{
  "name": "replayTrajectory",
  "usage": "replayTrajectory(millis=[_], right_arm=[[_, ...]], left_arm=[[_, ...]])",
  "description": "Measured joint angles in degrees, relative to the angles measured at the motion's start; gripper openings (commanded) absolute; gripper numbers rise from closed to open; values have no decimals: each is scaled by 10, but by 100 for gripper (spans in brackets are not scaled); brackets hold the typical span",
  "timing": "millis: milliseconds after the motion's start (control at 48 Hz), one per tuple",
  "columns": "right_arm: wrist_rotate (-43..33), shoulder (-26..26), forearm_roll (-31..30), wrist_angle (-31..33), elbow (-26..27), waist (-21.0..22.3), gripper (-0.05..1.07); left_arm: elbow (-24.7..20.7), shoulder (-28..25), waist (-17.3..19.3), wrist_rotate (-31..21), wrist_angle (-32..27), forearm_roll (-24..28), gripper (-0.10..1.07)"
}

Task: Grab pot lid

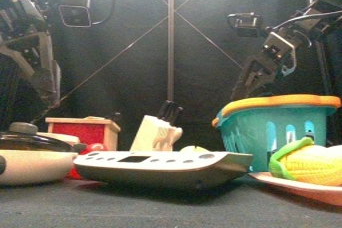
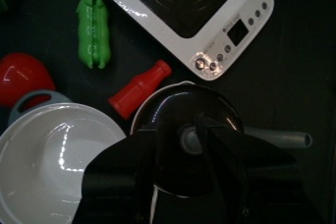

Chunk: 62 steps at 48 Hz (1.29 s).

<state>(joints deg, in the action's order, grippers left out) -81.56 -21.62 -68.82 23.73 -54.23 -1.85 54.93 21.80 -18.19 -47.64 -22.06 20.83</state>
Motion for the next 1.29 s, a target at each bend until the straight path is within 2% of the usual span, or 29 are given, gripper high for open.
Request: replayTrajectory(millis=[292,479,896,1292], right_arm=[[-1,2,-1,1,1,0,98],[0,4,-1,1,2,0,98],[0,6,-2,0,3,0,98],[0,8,-2,0,4,0,98]], left_arm=[[-8,-10,-21,2,-8,-17,87],[-7,-17,-29,4,-9,-16,87],[-4,-69,-30,4,-7,2,86],[-9,-85,-33,4,-5,4,86]])
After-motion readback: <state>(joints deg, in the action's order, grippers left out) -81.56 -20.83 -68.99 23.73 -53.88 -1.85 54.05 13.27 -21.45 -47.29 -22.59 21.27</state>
